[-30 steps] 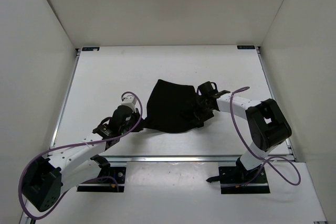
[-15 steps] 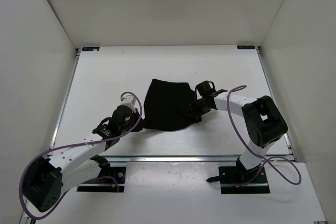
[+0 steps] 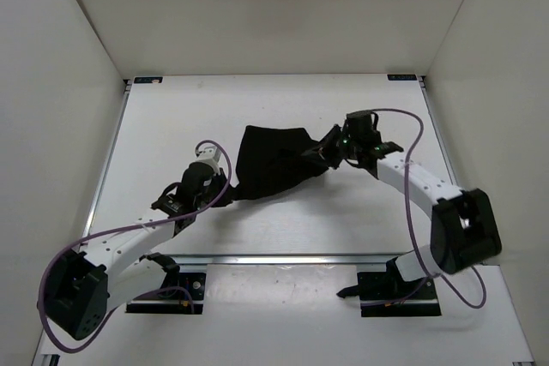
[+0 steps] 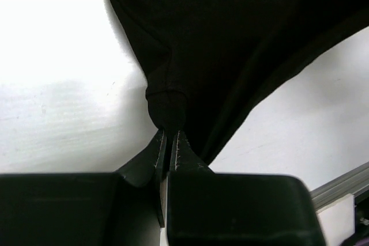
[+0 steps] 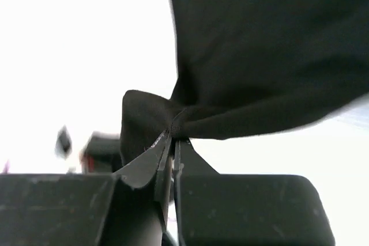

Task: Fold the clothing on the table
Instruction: Flatten the skirt out

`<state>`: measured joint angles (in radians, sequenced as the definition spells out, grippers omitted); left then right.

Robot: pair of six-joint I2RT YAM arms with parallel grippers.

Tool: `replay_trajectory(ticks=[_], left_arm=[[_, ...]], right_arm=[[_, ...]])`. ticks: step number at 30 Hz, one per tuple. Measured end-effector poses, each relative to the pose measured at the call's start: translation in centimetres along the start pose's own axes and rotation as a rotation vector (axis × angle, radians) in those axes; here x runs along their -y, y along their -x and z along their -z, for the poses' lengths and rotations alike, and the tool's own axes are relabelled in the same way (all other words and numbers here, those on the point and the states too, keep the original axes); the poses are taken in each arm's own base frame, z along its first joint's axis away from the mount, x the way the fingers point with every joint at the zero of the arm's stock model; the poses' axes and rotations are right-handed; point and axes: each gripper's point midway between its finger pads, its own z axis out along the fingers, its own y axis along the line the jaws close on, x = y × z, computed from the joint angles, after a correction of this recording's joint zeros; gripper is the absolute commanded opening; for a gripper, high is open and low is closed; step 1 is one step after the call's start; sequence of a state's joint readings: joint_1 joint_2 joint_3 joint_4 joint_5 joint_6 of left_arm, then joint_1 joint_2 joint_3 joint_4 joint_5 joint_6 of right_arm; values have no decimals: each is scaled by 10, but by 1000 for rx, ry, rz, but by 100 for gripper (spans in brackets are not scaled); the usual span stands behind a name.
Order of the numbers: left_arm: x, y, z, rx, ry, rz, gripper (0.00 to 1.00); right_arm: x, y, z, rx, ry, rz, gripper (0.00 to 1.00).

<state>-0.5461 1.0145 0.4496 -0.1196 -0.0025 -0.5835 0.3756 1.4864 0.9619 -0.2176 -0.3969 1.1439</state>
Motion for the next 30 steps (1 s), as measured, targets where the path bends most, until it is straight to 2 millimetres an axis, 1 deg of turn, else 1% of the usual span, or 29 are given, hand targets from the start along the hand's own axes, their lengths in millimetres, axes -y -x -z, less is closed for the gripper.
replay_trajectory(ticks=[2,3,4,6,7,8,10,11,12,13,14,15,16,17,20,22,24,25,27,30], left_arm=[[2,6,-2,-3,-8,10,0],[3,7,-3,-8,-12,13,0],[4,7,-4,-16,-18,16,0],[4,5,-6,-37,-27,21,0],[4,3,-7,-49,-31,22,0],[4,-1,-8,-67,-39,22,0],[6,-7,-9,-100,-56,19,0],[7,-10,-9,-116,-66,16,0],[8,-14,-10,-130,-75,12,0],[9,-16,-10,-143,-82,9,0],[9,-19,-10,-155,-90,5,0],[10,-21,-11,-167,-95,2,0],[10,-24,-11,-178,-99,-3,0],[10,-26,-11,-189,-103,-7,0],[10,-31,-12,-207,-109,-22,0],[11,-33,-12,-215,-114,-35,0],[12,-36,-13,-224,-117,-48,0],[12,-39,-13,-230,-118,-58,0],[12,-42,-13,-241,-117,-75,0],[12,-46,-13,-250,-115,-99,0]], right_arm=[[-15,-9,19,-8,121,119,0],[-17,-17,26,-22,166,177,0],[-15,-27,32,-43,195,225,0],[2,-52,37,-97,212,324,0],[12,-64,37,-121,204,359,0],[27,-79,37,-155,188,392,0],[62,-105,41,-215,148,422,0],[80,-114,44,-237,127,420,0],[100,-119,48,-245,99,400,6],[120,-119,52,-236,68,369,14],[137,-117,57,-215,42,337,25],[149,-114,61,-192,25,306,31],[158,-110,66,-159,13,281,40],[162,-105,69,-126,10,263,47],[159,-88,79,-30,30,247,53],[157,-85,82,-7,34,245,56],[157,-90,81,-19,28,251,56],[158,-96,79,-35,18,254,56],[159,-110,76,-85,3,260,54],[165,-131,69,-164,-41,252,54]])
